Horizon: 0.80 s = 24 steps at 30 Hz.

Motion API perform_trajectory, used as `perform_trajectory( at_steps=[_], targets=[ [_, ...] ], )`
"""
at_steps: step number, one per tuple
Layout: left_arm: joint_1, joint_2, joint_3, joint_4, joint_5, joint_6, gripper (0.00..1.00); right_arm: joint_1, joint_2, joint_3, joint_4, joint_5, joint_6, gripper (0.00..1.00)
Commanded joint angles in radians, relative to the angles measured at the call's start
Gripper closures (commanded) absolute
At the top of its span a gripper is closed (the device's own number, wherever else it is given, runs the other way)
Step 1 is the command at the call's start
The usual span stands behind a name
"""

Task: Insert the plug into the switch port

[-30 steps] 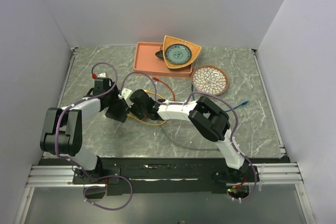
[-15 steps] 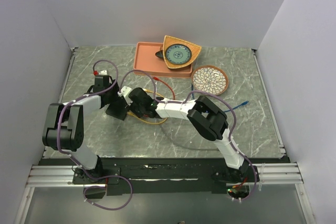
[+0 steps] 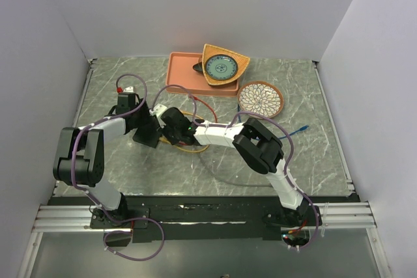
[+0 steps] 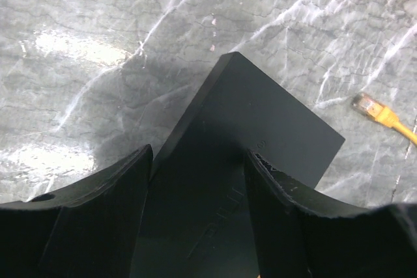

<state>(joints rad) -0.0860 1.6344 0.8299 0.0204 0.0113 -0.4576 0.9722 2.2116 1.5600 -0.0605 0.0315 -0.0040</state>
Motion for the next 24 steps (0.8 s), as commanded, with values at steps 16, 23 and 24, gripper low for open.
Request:
perform_trajectory(
  at_steps=[16, 23, 24],
  targets=[
    [-0.014, 0.033, 0.017, 0.001, 0.164, -0.033, 0.37, -0.030, 0.007, 0.089, -0.013, -0.025, 0.013, 1.00],
    [-0.015, 0.025, 0.002, 0.033, 0.225, -0.039, 0.37, 0.002, -0.010, 0.069, -0.022, -0.099, -0.145, 1.00],
    [-0.015, 0.024, 0.000, 0.033, 0.231, -0.042, 0.37, 0.009, -0.016, 0.066, -0.024, -0.099, -0.158, 1.00]
  ],
)
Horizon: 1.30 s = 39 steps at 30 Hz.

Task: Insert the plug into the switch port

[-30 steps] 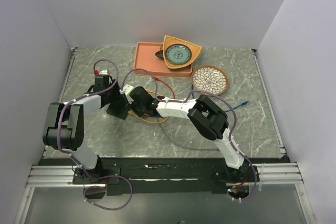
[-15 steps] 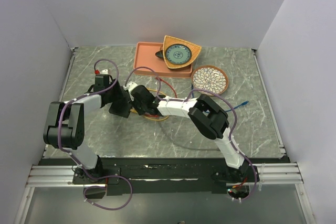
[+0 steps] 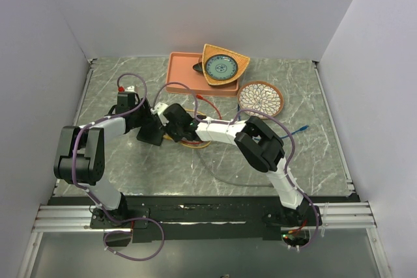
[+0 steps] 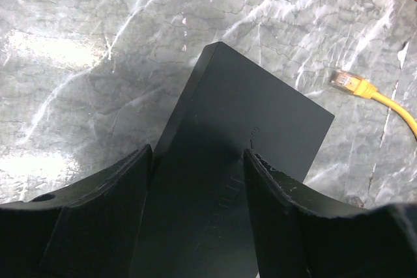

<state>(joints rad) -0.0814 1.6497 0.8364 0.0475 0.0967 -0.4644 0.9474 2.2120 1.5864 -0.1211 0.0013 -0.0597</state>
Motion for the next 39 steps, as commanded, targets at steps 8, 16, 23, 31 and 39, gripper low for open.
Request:
perform_trajectory(
  at_steps=[8, 16, 23, 31, 39],
  targets=[
    [-0.026, 0.006, -0.029, 0.026, 0.195, -0.017, 0.36, 0.096, -0.038, 0.027, 0.052, -0.052, -0.207, 1.00],
    [-0.027, -0.039, -0.065, 0.041, 0.230, -0.013, 0.35, 0.103, -0.092, -0.026, 0.095, -0.122, -0.246, 1.00],
    [-0.027, -0.041, -0.111, 0.069, 0.259, -0.036, 0.36, 0.087, -0.095, -0.055, 0.110, -0.021, -0.132, 1.00],
    [-0.034, -0.027, -0.131, 0.071, 0.285, -0.051, 0.38, 0.067, -0.071, -0.014, 0.118, -0.018, -0.017, 1.00],
    [-0.052, -0.045, -0.157, 0.072, 0.325, -0.083, 0.42, 0.021, -0.081, -0.008, 0.195, -0.090, 0.026, 1.00]
  ],
)
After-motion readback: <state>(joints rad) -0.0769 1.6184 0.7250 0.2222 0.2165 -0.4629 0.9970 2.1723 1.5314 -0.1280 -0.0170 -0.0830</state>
